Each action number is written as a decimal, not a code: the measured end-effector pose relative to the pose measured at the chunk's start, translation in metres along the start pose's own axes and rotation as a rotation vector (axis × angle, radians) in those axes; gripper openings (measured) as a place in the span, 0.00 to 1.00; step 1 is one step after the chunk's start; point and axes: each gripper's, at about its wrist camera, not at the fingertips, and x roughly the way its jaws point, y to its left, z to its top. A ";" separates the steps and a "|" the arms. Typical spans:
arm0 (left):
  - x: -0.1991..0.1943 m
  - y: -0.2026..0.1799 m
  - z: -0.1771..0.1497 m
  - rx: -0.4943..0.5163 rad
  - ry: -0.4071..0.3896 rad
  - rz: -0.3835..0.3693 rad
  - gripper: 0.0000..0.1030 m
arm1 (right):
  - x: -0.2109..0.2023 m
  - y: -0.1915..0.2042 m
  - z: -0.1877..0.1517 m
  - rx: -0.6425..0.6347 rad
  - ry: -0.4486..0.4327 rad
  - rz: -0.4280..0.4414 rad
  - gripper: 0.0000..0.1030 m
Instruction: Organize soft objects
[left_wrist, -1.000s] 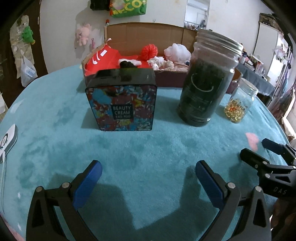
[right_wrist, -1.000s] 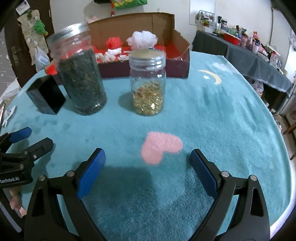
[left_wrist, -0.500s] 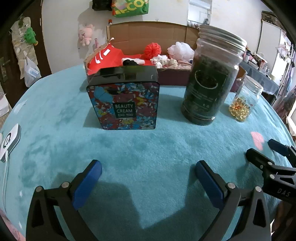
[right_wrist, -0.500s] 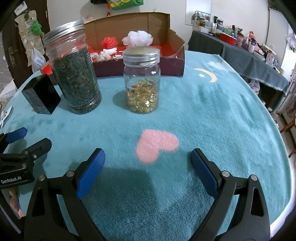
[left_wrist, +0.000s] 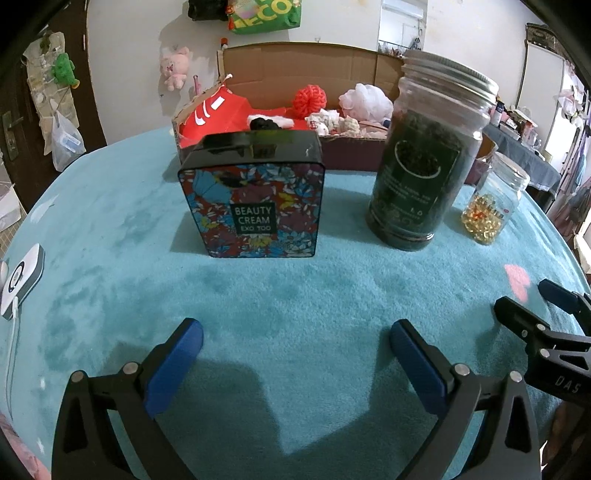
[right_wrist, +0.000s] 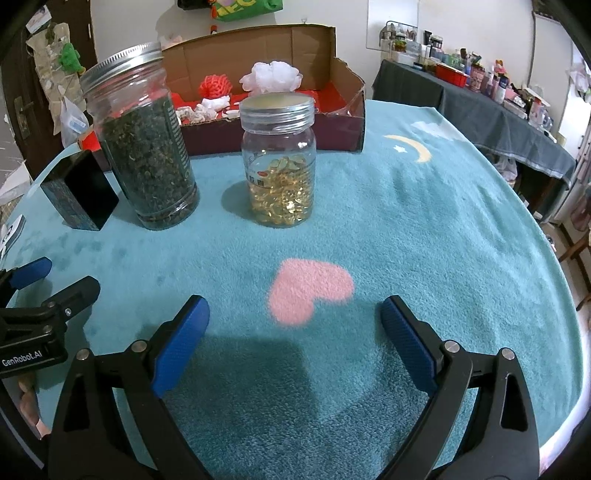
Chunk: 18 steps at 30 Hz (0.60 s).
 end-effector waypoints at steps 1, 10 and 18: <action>0.000 0.000 0.000 0.000 0.000 -0.001 1.00 | 0.000 0.000 0.000 -0.001 0.000 0.000 0.94; 0.000 0.000 0.000 0.000 0.000 0.000 1.00 | -0.001 0.001 -0.001 -0.003 0.000 -0.001 0.95; 0.000 0.000 -0.001 0.000 0.001 -0.001 1.00 | -0.001 0.001 -0.001 -0.003 0.000 -0.001 0.95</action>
